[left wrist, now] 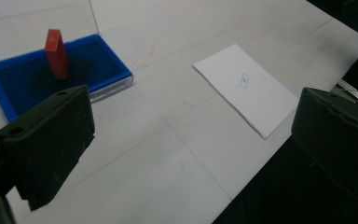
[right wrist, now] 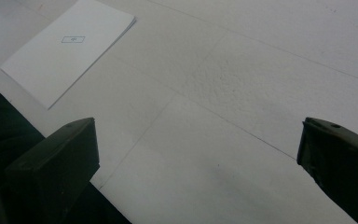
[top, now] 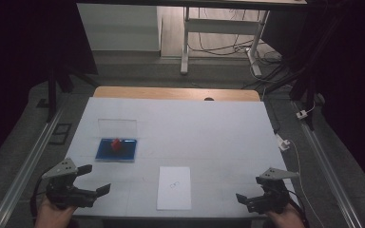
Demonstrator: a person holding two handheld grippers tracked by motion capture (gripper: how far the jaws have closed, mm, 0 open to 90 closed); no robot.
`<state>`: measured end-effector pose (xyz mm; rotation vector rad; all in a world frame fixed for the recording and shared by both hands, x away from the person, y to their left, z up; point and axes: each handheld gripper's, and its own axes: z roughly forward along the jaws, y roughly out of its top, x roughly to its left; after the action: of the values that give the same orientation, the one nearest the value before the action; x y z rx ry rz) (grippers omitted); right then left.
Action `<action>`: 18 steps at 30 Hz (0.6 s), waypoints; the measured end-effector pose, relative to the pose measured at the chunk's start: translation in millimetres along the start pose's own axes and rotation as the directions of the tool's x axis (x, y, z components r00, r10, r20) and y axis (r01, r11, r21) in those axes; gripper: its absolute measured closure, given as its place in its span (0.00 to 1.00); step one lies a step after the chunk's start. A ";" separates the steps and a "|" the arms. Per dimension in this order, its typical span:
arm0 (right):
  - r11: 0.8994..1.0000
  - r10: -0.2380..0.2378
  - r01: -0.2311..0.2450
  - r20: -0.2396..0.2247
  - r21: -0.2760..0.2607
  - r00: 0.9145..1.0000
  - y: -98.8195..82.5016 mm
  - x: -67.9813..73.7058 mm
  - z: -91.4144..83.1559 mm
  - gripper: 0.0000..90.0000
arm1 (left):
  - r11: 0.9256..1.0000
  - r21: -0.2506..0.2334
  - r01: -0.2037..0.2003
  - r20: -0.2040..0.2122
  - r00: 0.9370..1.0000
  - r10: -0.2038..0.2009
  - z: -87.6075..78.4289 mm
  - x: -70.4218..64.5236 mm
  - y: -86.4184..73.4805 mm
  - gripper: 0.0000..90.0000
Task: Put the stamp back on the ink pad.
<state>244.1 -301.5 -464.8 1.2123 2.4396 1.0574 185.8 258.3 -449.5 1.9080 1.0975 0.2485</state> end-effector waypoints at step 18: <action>1.000 -0.001 0.001 0.005 0.003 1.000 0.3 0.9 0.1 0.00 | 0.993 0.105 0.051 -0.092 0.995 -0.042 -6.5 7.9 -37.9 0.00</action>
<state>243.7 -300.6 -464.5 1.2134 2.4391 1.0496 164.4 276.1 -477.1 1.9791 1.2358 0.2561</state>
